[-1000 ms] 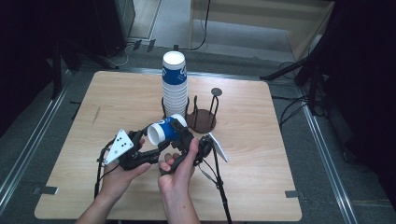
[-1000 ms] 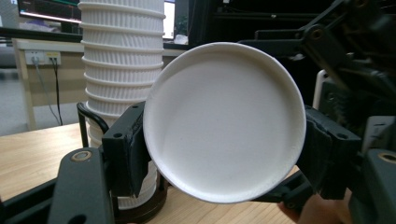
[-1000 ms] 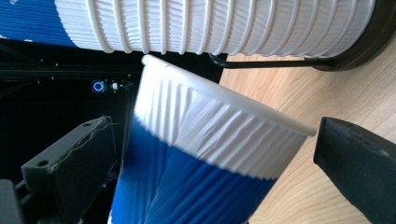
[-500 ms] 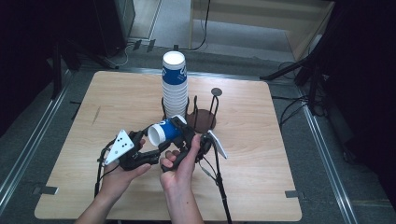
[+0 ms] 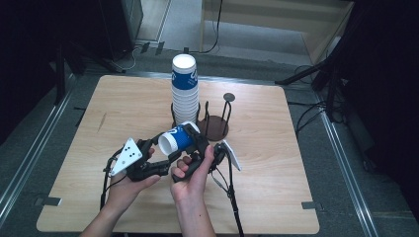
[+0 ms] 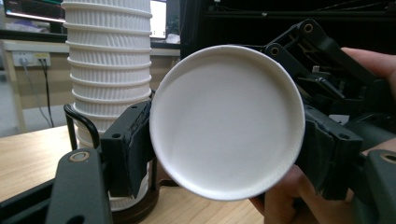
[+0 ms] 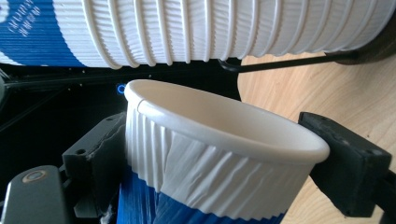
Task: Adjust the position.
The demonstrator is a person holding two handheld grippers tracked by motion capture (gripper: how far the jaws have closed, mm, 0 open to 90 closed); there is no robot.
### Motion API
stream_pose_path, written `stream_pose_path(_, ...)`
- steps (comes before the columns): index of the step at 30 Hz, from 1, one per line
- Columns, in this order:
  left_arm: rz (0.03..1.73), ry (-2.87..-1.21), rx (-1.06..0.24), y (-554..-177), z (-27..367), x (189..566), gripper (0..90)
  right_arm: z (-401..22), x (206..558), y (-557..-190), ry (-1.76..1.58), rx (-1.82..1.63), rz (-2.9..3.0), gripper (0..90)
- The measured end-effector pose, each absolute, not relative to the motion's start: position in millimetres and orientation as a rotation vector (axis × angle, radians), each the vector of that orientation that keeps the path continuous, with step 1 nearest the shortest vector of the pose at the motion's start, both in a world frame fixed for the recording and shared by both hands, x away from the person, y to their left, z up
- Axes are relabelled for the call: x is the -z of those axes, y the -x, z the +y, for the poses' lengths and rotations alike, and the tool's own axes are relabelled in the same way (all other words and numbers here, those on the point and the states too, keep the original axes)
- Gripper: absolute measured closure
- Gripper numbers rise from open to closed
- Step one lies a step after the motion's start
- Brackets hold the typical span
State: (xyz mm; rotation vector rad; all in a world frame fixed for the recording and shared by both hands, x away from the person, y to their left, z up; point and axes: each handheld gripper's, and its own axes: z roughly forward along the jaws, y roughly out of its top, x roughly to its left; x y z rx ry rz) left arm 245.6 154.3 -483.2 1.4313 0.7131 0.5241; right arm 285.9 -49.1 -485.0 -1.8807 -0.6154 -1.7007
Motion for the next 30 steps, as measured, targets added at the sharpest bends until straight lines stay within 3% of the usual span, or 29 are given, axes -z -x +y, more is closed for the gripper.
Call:
stream_pose_path(11,0.748,-1.422,-0.478,-244,165,482,18.9,-58,477,-285,1.907,1.883,-0.686,14.2)
stream_pose_path(20,0.793,-1.446,-0.42,-239,172,481,1.3,-61,475,-283,1.962,1.99,-0.808,14.3)
stream_pose_path(25,0.893,-1.508,-0.499,-236,174,478,0.8,-63,473,-280,1.982,2.051,-0.915,14.2)
stream_pose_path(30,0.932,-1.529,-0.492,-236,178,479,0.8,-64,469,-278,2.001,2.162,-1.07,14.2)
